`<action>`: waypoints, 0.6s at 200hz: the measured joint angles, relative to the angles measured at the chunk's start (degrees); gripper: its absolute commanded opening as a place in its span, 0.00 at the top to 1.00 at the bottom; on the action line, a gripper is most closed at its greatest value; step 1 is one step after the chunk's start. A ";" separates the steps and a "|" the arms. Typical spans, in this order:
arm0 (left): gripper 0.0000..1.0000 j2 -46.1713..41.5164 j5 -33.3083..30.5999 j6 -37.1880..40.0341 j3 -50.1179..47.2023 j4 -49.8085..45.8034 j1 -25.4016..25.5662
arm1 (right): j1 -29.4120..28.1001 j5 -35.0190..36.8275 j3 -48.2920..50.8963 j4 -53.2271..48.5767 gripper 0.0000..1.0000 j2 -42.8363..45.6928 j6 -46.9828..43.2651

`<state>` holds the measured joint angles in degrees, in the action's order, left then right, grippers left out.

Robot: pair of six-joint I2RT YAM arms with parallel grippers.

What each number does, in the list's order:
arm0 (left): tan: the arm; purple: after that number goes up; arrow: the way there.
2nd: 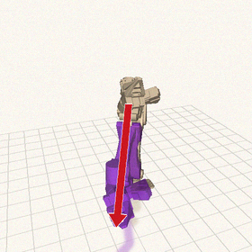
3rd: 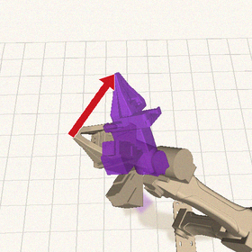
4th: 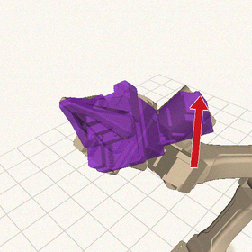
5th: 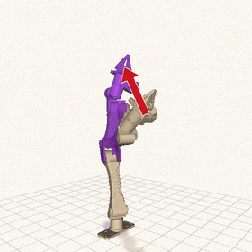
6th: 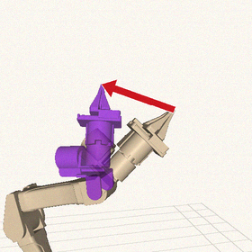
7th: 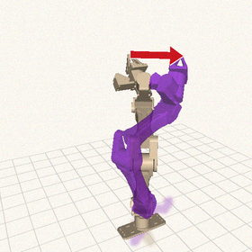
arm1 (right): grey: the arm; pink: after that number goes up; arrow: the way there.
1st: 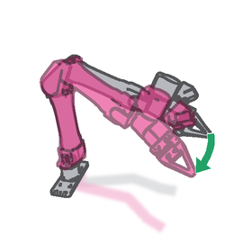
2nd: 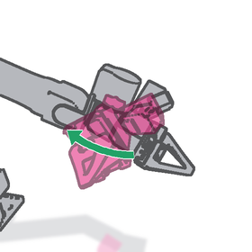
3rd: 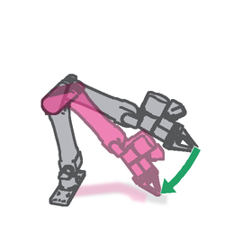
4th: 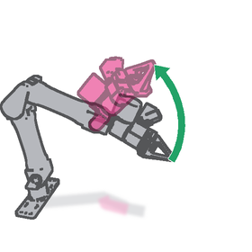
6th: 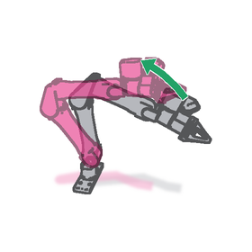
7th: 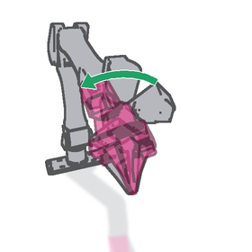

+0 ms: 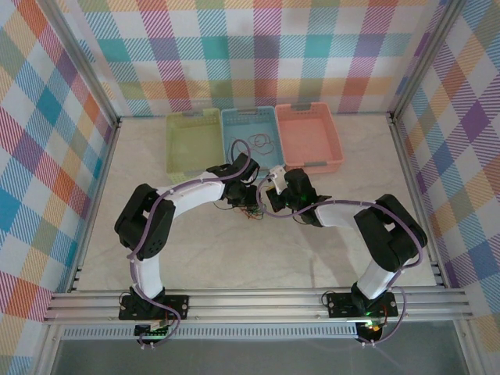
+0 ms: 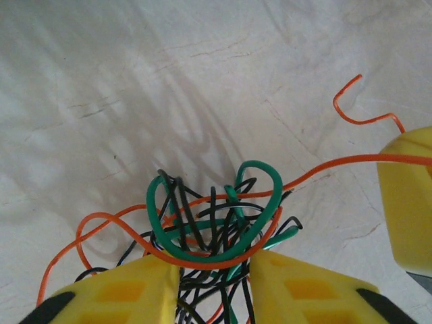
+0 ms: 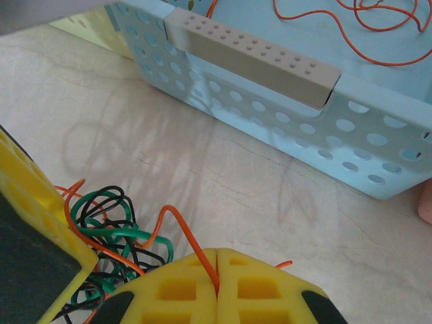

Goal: Untangle the cables

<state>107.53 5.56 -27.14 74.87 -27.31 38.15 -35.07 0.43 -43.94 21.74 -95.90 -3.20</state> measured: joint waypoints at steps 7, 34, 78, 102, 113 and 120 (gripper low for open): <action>0.72 0.00 0.02 -0.02 0.00 -0.07 0.00 | 0.00 0.00 0.00 0.00 1.00 0.00 0.02; 0.82 -0.15 -0.15 -0.04 -0.66 0.22 -0.02 | 0.00 0.00 0.00 0.00 1.00 0.00 0.02; 1.00 -4.04 -1.27 -0.46 -5.05 0.35 -0.02 | 0.00 0.72 0.00 0.00 1.00 0.00 0.04; 1.00 -7.10 -3.39 -0.72 -6.71 0.24 -0.02 | 0.00 2.60 0.02 0.04 1.00 0.04 0.52; 1.00 -8.74 -4.52 -0.98 -7.50 0.31 -0.02 | 0.02 3.98 0.26 0.33 1.00 0.20 0.87; 1.00 -9.79 -5.14 -1.18 -7.98 0.31 -0.02 | 0.02 4.96 0.57 0.55 1.00 0.48 1.09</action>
<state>97.73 0.43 -28.32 66.89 -27.00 38.13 -35.05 5.39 -43.38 22.28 -95.42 -2.11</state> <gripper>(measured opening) 0.058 0.069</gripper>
